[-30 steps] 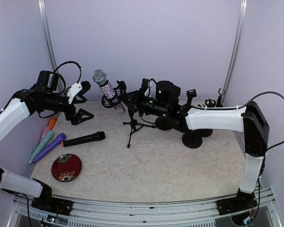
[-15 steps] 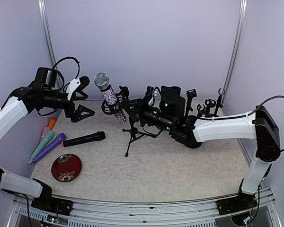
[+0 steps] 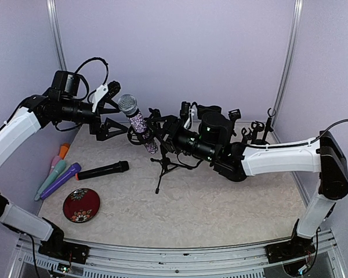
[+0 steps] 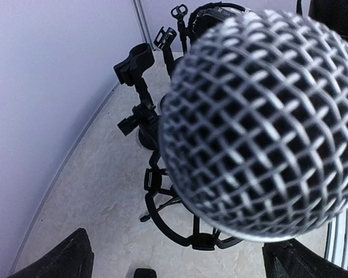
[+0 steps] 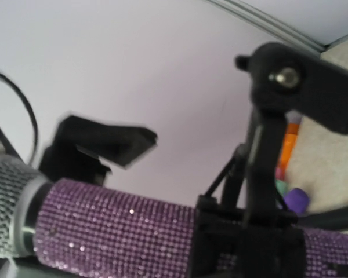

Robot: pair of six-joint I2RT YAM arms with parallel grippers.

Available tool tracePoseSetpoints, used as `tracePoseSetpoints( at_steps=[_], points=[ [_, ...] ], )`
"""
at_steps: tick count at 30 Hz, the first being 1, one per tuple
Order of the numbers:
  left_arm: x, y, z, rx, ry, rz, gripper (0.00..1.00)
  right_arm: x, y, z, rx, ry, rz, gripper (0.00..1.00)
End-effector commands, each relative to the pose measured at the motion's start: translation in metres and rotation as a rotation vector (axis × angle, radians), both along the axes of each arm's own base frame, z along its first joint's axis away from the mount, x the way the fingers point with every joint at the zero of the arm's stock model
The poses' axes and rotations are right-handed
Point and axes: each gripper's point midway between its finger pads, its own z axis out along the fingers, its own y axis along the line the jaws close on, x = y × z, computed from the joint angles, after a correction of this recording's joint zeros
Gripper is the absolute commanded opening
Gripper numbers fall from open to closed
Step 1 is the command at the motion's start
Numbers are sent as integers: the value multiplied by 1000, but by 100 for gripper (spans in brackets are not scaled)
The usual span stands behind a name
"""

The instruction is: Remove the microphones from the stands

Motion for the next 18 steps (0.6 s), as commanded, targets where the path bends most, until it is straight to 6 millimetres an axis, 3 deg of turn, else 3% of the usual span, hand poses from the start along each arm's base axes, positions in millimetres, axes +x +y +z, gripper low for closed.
tracePoseSetpoints(
  at_steps=[1,10,18],
  points=[
    [-4,-20,12,-43,11,-62,99,1,-29,3,-118,-101,-32,64],
    [-11,-49,19,-79,43,-168,96,26,-62,-53,-401,-84,-40,71],
    [-16,-69,33,-116,47,-242,93,35,-81,-72,-562,-178,-99,71]
  ],
)
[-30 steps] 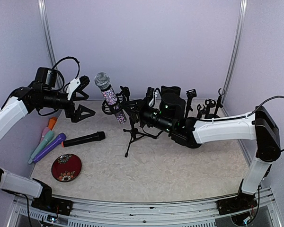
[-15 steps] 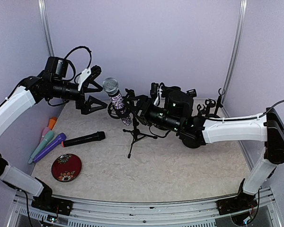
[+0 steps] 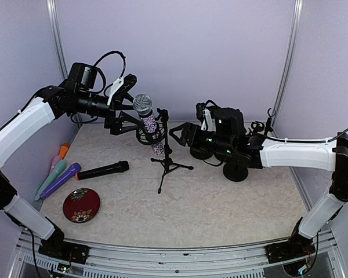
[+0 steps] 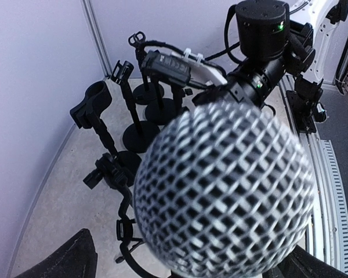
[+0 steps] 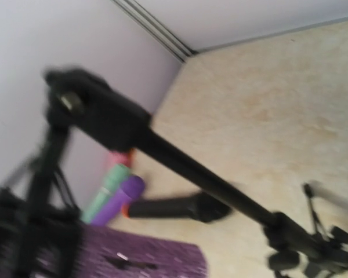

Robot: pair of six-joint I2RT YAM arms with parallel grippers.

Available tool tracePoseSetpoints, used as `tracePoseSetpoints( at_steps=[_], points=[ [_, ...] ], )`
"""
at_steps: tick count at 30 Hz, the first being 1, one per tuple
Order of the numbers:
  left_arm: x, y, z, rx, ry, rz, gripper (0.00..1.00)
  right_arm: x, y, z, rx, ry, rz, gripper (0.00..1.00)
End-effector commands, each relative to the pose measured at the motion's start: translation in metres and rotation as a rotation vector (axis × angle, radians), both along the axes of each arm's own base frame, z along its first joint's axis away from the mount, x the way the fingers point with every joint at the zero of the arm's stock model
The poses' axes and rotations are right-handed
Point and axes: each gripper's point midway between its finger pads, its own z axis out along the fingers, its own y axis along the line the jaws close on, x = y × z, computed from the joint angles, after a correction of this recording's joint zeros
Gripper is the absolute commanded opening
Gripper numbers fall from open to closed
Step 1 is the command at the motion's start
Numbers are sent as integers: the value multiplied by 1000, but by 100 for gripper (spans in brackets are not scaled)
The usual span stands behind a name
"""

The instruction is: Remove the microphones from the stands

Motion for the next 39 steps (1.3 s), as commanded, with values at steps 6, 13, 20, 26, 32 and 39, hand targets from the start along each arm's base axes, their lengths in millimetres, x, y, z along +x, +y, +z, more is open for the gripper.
tracePoseSetpoints(
  at_steps=[6,13,20,26,32,39],
  points=[
    [-10,-28,17,-76,43,-127,86,6,-11,-27,-175,-61,-11,70],
    [-15,-35,16,-93,59,-169,65,15,-3,-33,-191,-76,-13,69],
    [-16,-35,41,-118,20,-183,39,31,11,-49,-254,-89,-17,69],
    [-19,-34,64,-138,-14,-189,33,41,14,-68,-293,-76,-35,69],
    [-28,-28,65,-109,-44,-201,37,48,19,-74,-330,-103,-42,70],
    [-35,-22,72,-108,-60,-194,39,49,28,-69,-413,-232,-16,73]
  ],
)
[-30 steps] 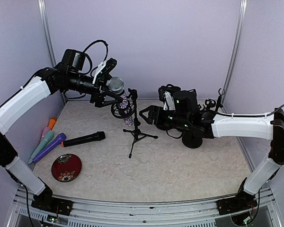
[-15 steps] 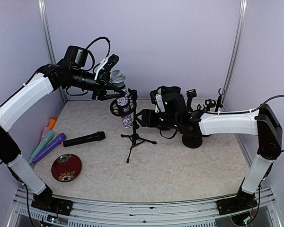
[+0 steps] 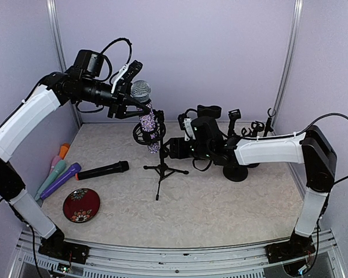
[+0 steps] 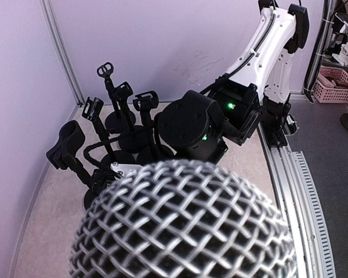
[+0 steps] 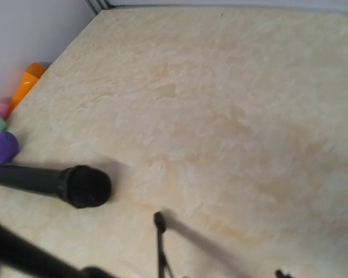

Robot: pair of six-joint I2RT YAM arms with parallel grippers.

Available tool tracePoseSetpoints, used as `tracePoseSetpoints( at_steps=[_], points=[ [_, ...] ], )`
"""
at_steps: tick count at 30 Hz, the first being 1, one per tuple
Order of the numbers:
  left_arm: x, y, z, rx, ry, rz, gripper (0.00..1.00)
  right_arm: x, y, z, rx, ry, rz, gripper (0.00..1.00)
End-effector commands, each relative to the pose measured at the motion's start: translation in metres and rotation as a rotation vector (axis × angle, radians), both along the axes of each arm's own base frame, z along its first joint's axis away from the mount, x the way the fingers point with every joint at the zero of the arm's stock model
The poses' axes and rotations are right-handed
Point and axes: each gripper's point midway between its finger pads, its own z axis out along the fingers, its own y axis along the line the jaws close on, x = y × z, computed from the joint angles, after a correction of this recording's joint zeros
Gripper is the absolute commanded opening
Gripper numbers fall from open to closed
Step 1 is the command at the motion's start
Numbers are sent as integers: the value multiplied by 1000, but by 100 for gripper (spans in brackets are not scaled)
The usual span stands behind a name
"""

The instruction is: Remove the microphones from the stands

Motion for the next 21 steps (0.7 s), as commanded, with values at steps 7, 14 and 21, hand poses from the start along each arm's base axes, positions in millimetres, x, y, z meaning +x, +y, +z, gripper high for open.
tracePoseSetpoints(
  at_steps=[7,14,21],
  points=[
    [-27,7,31,-57,-54,-59,41,6,26,8,-115,-196,63,79],
    [-31,7,38,-73,-57,-66,42,3,44,14,-135,-300,113,81],
    [-35,9,37,-69,-57,-78,42,4,60,11,-152,-358,152,78]
  ],
)
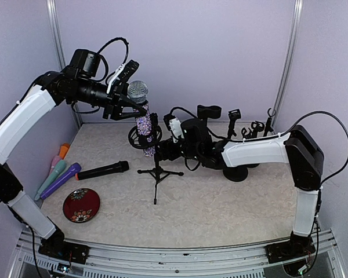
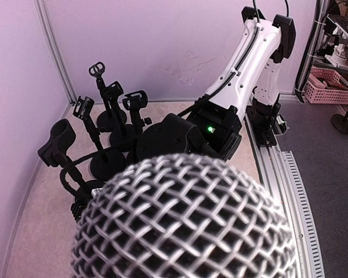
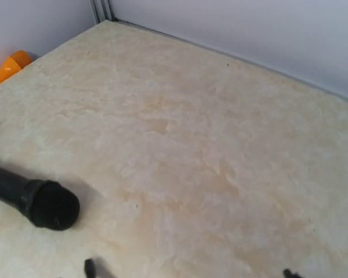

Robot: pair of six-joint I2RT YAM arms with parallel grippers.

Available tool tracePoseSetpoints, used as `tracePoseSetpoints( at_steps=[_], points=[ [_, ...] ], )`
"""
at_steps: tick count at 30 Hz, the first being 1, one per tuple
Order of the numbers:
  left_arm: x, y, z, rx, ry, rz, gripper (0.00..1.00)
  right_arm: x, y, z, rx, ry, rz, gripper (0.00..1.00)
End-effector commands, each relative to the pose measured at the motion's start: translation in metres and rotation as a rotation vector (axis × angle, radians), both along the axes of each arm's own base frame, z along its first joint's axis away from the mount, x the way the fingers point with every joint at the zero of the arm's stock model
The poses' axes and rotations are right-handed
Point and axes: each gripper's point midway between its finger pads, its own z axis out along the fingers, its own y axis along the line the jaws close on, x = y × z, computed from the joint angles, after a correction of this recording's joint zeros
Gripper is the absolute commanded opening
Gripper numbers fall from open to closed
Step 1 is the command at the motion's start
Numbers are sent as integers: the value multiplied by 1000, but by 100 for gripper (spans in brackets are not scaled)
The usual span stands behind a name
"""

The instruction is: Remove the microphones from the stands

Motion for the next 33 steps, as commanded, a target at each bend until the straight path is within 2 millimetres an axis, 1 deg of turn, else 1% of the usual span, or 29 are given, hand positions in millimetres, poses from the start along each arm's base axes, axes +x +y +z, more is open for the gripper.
tracePoseSetpoints(
  at_steps=[1,2,5,8,10,14,16,18,20,23,24,25,27,28,31,33],
  points=[
    [-20,2,31,-72,-74,-60,42,-11,30,6,-9,-88,89,76],
    [-21,3,31,-73,-75,-62,42,-12,32,5,-22,-102,95,74],
    [-22,4,34,-75,-81,-58,42,-13,36,-11,-79,-100,101,64],
    [-22,7,39,-83,-95,-47,42,-20,34,-24,-123,-103,108,58],
    [-20,9,44,-88,-109,-32,42,-26,30,-37,-152,-92,112,56],
    [-17,16,49,-94,-125,-2,43,-31,18,-53,-190,-80,91,52],
    [-18,20,51,-97,-126,7,43,-32,9,-60,-212,-75,72,50],
    [-20,23,52,-96,-128,11,43,-35,-1,-63,-223,-80,54,49],
    [-21,26,57,-99,-147,24,44,-37,-6,-62,-228,-98,55,47],
    [-21,28,75,-145,-154,49,44,-36,-10,-58,-250,-122,42,45],
    [-22,29,80,-161,-149,50,44,-35,-12,-55,-251,-131,35,46],
    [-24,29,81,-167,-140,45,44,-34,-12,-50,-247,-141,30,50],
    [-27,30,75,-151,-121,39,45,-32,-16,-35,-234,-170,11,66],
    [-28,30,70,-140,-110,39,45,-33,-17,-28,-225,-182,12,71],
    [-29,32,59,-117,-96,40,45,-38,-18,0,-188,-217,49,80],
    [-30,32,63,-128,-93,42,45,-44,-15,12,-168,-241,89,85]
  ],
)
